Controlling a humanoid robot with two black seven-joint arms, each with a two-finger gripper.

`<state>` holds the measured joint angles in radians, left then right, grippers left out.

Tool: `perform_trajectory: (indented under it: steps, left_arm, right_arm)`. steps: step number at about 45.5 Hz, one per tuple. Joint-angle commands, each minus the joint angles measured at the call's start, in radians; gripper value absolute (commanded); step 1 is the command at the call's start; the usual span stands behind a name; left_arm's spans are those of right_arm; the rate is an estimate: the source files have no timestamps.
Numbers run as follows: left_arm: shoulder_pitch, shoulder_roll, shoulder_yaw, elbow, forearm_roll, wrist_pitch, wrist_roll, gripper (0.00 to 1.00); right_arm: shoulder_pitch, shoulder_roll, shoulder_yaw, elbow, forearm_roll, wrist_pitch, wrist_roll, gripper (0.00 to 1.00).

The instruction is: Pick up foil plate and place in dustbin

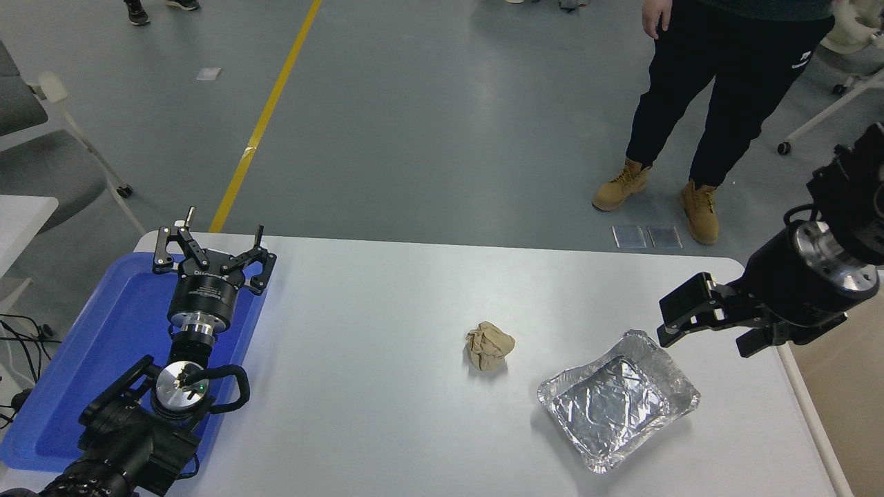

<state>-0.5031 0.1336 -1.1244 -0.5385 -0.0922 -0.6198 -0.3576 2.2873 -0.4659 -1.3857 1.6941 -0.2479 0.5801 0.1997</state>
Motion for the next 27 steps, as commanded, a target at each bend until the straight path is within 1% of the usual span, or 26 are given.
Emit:
perform_trajectory:
  steps: [1, 3, 8, 13, 20, 23, 27]
  left_arm:
    - [0.000, 0.000, 0.000, 0.000, 0.000, 0.000, 0.000, 1.00]
    - [0.000, 0.000, 0.000, 0.000, 0.000, 0.000, 0.000, 1.00]
    - [0.000, 0.000, 0.000, 0.000, 0.000, 0.000, 0.000, 1.00]
    - [0.000, 0.000, 0.000, 0.000, 0.000, 0.000, 0.000, 1.00]
    - [0.000, 0.000, 0.000, 0.000, 0.000, 0.000, 0.002, 1.00]
    - [0.000, 0.000, 0.002, 0.000, 0.000, 0.000, 0.002, 1.00]
    - [0.000, 0.000, 0.002, 0.000, 0.000, 0.000, 0.002, 1.00]
  right_arm:
    - [-0.107, -0.102, 0.013, -0.057, -0.005, -0.023, -0.003, 1.00]
    - [-0.135, -0.131, 0.014, -0.070, -0.010, -0.023, -0.013, 1.00]
    - [-0.204, -0.203, 0.036, -0.105, -0.013, -0.028, -0.059, 1.00]
    - [-0.308, -0.240, 0.097, -0.137, -0.013, -0.066, -0.069, 1.00]
    - [-0.439, -0.251, 0.152, -0.140, 0.006, -0.203, -0.135, 1.00]
    - [-0.491, -0.251, 0.188, -0.140, 0.009, -0.244, -0.151, 1.00]
    - [-0.555, -0.251, 0.214, -0.142, 0.025, -0.292, -0.157, 1.00]
